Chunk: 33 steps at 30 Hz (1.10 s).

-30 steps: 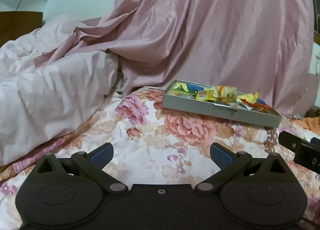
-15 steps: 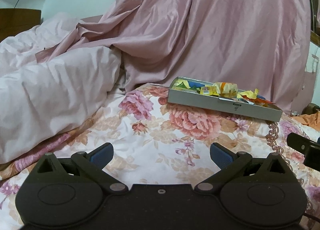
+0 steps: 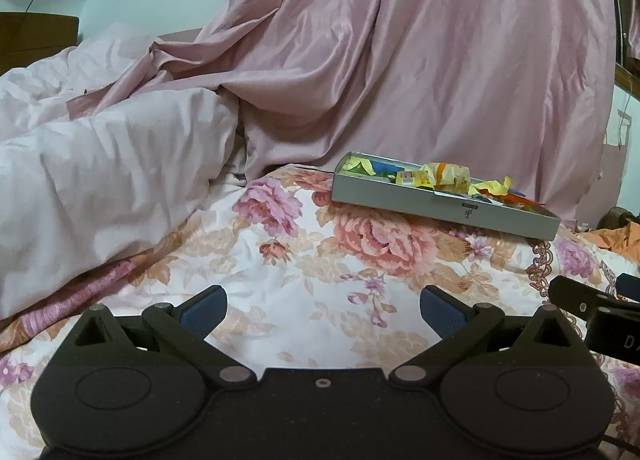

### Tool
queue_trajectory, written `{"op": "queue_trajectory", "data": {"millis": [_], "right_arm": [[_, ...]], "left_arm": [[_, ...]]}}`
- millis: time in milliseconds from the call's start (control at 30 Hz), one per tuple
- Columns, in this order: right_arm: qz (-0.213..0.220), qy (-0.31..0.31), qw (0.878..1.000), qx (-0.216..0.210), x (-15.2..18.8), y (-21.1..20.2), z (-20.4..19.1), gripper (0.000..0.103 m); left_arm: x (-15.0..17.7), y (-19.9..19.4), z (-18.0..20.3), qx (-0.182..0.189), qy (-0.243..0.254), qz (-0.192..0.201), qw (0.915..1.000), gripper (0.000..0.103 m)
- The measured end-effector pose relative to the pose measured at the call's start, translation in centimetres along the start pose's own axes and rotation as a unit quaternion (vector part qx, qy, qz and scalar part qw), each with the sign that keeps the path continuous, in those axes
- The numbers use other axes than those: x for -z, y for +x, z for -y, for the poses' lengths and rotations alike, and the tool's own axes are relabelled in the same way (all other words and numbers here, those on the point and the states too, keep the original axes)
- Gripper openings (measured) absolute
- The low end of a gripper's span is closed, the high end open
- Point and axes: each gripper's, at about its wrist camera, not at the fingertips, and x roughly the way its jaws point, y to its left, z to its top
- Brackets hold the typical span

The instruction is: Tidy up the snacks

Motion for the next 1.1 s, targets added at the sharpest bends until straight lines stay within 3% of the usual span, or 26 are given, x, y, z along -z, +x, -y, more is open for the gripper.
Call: {"op": "queue_trajectory", "data": {"millis": [1100], "right_arm": [[-0.012, -0.003, 1.000, 0.000, 0.20, 0.23, -0.01, 0.103]], "left_arm": [[0.09, -0.13, 0.00, 0.000, 0.001, 0.000, 1.0000, 0.102]]}}
